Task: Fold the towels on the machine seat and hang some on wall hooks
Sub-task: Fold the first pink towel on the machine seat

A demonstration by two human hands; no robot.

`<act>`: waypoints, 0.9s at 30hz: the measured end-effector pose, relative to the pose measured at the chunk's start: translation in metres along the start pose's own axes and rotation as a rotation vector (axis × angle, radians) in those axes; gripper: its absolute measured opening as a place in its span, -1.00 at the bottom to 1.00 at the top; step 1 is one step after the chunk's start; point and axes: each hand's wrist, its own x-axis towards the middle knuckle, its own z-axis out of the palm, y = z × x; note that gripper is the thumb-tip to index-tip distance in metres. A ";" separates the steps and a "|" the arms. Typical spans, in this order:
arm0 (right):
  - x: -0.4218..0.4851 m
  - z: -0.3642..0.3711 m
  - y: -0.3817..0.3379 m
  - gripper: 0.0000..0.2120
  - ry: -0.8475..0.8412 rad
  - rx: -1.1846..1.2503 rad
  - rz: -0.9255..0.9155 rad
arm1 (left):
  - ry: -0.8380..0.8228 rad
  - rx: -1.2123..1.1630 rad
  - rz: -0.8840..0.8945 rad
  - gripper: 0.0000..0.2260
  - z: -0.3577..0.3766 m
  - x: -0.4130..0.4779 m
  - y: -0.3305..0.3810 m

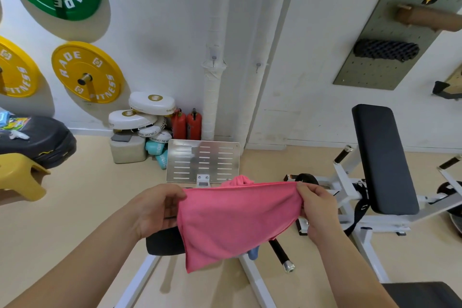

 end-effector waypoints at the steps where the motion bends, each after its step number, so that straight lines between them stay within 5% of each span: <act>1: -0.004 0.003 -0.001 -0.84 -0.017 0.012 0.002 | 0.052 -0.007 0.009 -0.94 0.002 0.002 -0.005; 9: -0.027 0.018 0.002 -0.89 -0.044 0.044 -0.025 | 0.069 -0.119 0.093 -0.81 0.018 0.001 -0.024; 15: -0.025 0.012 0.010 -0.85 0.023 0.081 0.043 | 0.244 -0.126 0.109 -0.89 0.018 0.003 -0.021; 27: -0.109 0.062 0.007 -0.94 -0.362 0.040 -0.102 | 0.050 0.114 0.462 -0.86 0.097 -0.034 -0.043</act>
